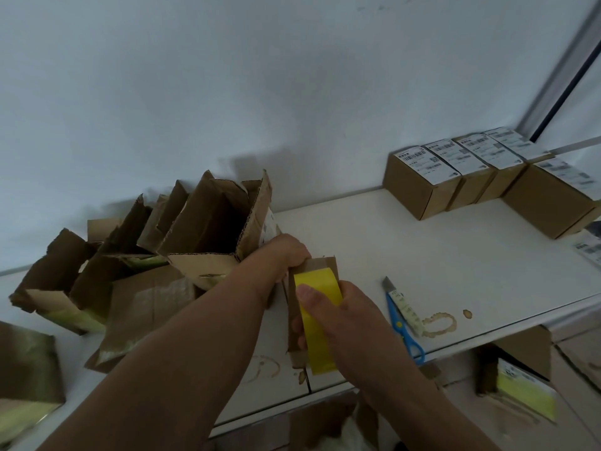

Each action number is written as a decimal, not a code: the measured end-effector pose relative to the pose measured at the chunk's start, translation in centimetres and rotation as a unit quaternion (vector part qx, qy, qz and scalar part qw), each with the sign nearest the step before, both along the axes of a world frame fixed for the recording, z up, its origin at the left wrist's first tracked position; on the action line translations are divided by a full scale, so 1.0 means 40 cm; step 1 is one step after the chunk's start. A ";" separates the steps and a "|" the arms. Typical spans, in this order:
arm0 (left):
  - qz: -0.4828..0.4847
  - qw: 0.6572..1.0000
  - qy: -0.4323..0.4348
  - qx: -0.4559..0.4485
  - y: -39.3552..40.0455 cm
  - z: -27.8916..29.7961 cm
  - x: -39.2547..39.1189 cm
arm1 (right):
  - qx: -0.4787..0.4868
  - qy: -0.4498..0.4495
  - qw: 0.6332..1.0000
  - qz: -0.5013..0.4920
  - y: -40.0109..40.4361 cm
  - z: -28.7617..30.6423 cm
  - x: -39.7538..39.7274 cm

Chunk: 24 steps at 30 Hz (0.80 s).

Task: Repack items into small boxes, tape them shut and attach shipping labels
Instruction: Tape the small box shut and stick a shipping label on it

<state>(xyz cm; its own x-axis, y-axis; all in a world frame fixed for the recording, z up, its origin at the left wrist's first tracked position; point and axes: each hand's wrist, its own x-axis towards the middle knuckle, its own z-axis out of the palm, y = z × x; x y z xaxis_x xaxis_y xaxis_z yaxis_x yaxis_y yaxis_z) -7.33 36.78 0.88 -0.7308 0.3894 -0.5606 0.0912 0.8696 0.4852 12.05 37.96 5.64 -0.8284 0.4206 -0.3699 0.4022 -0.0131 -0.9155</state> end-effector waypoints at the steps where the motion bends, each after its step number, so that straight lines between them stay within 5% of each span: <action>1: -0.026 0.998 0.054 0.033 0.005 -0.008 -0.002 | 0.004 -0.002 1.000 -0.001 0.001 0.000 0.001; 4: -0.107 0.979 0.119 0.130 0.016 -0.001 0.044 | 0.005 -0.002 1.000 -0.003 0.002 0.003 0.003; 9: -0.275 0.954 0.117 -0.035 0.021 -0.016 0.080 | 0.037 -0.016 0.999 -0.002 -0.007 0.012 0.006; 24: -0.284 0.929 0.225 -0.076 0.035 -0.060 0.079 | 0.001 -0.081 0.997 -0.004 -0.032 0.006 0.093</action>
<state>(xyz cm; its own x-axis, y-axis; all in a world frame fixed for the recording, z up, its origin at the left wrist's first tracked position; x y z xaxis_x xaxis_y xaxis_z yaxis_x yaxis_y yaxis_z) -4.18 38.18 -1.50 -0.6058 0.7247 -0.3283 0.7199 0.6750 0.1615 15.76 36.66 5.86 -0.7545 0.4281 -0.4975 0.5447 -0.0144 -0.8385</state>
